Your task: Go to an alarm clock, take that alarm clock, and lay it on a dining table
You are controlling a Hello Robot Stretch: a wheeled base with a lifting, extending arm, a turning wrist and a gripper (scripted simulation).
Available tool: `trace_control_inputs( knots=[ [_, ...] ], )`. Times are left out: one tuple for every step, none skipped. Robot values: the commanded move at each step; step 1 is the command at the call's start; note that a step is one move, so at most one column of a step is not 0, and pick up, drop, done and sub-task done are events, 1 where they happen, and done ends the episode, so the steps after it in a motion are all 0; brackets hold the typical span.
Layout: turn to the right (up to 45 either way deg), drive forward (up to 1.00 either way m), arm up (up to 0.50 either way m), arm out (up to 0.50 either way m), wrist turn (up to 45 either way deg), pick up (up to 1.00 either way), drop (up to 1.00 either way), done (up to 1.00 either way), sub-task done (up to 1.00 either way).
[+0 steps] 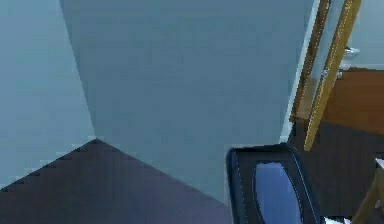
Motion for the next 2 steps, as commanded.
trace_control_inputs(
  knots=[
    [-45.0, 0.0, 0.0, 0.0, 0.0, 0.0, 0.0, 0.0, 0.0],
    [-24.0, 0.0, 0.0, 0.0, 0.0, 0.0, 0.0, 0.0, 0.0]
  ],
)
